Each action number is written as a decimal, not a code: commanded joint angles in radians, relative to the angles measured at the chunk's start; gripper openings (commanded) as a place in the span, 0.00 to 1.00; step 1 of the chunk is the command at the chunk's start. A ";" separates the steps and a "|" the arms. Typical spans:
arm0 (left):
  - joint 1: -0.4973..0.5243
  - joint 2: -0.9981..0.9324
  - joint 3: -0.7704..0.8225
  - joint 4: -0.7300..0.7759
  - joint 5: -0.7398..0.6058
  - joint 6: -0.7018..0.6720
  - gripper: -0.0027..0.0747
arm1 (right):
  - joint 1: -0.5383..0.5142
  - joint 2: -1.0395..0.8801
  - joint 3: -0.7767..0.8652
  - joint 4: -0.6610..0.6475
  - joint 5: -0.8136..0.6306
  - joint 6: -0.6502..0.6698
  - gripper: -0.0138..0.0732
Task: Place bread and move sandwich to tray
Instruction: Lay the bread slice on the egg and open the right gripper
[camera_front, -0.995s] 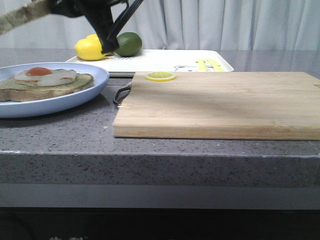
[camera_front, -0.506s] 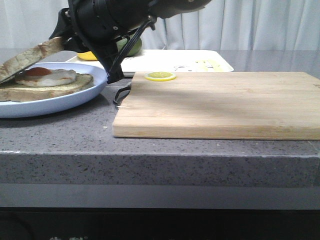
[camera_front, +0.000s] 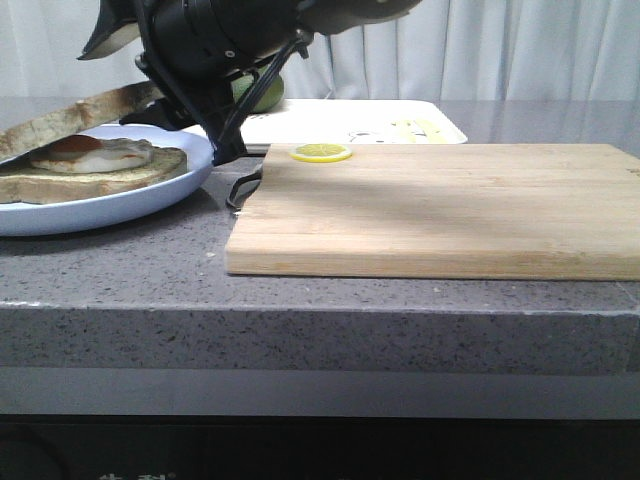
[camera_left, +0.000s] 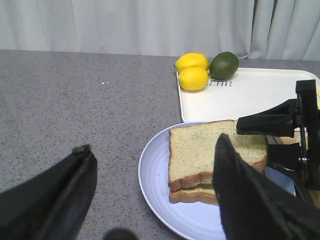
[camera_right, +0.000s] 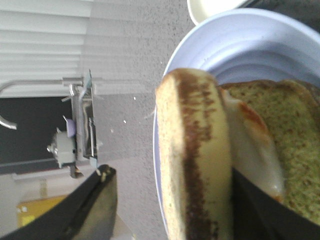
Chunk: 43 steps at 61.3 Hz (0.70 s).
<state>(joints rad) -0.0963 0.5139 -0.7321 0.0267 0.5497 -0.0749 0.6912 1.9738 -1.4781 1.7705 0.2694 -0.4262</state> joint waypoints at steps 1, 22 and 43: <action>-0.007 0.011 -0.028 0.000 -0.085 0.000 0.67 | -0.015 -0.060 -0.038 -0.077 0.072 -0.008 0.71; -0.007 0.011 -0.028 0.000 -0.085 0.000 0.67 | -0.133 -0.107 -0.038 -0.457 0.321 -0.006 0.71; -0.007 0.011 -0.028 0.000 -0.087 0.000 0.67 | -0.222 -0.354 -0.038 -0.842 0.494 -0.004 0.71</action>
<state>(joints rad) -0.0963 0.5139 -0.7314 0.0267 0.5475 -0.0732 0.4811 1.7419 -1.4781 0.9926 0.7264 -0.4262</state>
